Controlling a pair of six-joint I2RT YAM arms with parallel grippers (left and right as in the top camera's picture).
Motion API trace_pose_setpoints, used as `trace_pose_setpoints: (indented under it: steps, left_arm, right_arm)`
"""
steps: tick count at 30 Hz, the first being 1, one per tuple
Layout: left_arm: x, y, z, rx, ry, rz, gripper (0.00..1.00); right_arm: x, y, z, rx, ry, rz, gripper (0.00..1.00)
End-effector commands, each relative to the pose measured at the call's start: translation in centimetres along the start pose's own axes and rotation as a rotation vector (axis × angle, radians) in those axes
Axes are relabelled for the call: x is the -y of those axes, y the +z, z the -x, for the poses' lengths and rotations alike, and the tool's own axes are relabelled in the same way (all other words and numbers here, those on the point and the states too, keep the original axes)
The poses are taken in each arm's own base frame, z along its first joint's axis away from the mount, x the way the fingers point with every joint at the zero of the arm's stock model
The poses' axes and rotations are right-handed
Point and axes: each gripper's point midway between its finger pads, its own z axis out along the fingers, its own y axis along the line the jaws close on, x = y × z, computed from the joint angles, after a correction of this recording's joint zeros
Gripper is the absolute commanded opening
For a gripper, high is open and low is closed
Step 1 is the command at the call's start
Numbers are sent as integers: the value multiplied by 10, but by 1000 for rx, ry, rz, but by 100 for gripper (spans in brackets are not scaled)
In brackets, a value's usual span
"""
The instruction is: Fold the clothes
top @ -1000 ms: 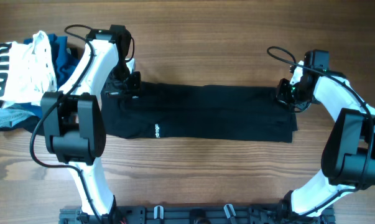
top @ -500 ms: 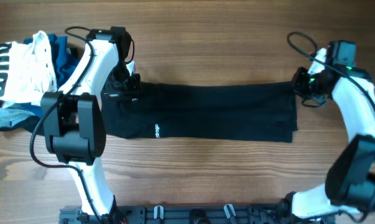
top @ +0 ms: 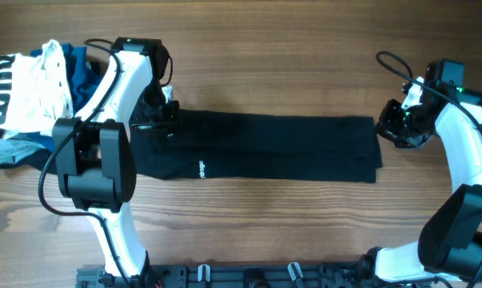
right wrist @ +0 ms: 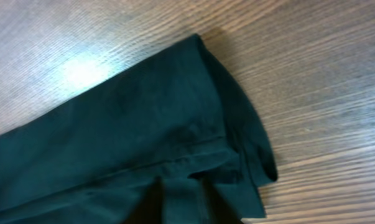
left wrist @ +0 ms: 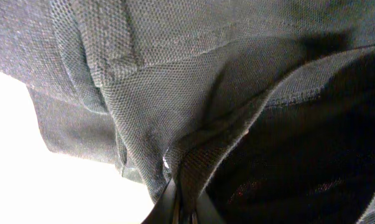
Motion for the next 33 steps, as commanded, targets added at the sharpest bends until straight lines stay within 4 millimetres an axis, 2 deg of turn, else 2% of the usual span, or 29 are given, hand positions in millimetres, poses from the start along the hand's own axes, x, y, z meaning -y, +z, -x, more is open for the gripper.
trace_pose_setpoints:
  steps: [1,2,3,6,8,11,13,17,20,21,23,25,26,28,29,31,33]
  left_arm:
    - [-1,-7,-4,19,-8,3,20]
    - [-1,-7,-2,25,-8,2,22]
    - [0,-7,-1,29,-8,-2,29]
    - [2,-7,3,44,-7,-12,36]
    - [2,-7,6,58,-6,-14,36]
    - [4,-8,14,90,-4,-20,34]
    - [5,-9,22,121,-3,-25,4]
    - [6,-14,28,154,-1,-30,4]
    - [6,-31,32,207,-1,-34,6]
    - [6,-38,34,229,-2,-38,7]
    - [5,-58,36,292,-4,-50,8]
    - [2,-81,39,376,-12,-64,9]
    - [0,-90,39,407,-16,-69,11]
    - [-7,-110,36,473,-31,-80,14]
    - [-10,-116,34,492,-39,-83,16]
    - [-16,-126,30,522,-53,-88,20]
    - [-21,-133,27,541,-64,-92,34]
  right_arm:
    - [10,2,-1,5,11,-43,61]
    - [9,2,1,17,8,-40,65]
    - [8,2,7,37,3,-36,68]
    - [9,6,16,65,3,-30,75]
    - [15,15,19,48,20,-36,81]
    - [36,38,15,-27,69,-43,95]
    - [40,55,9,-90,80,0,98]
    - [30,81,-7,-201,36,119,95]
    - [-3,83,-16,-229,-79,325,84]
    - [-5,83,-20,-239,-84,329,83]
    - [-6,86,-32,-280,-83,305,68]
    - [-3,89,-43,-317,-70,276,44]
    - [0,90,-44,-323,-60,260,37]
    - [6,90,-43,-321,-48,228,13]
    - [7,88,-41,-314,-46,229,5]
    - [8,81,-33,-283,-41,231,4]
    - [10,66,-17,-221,-22,229,4]
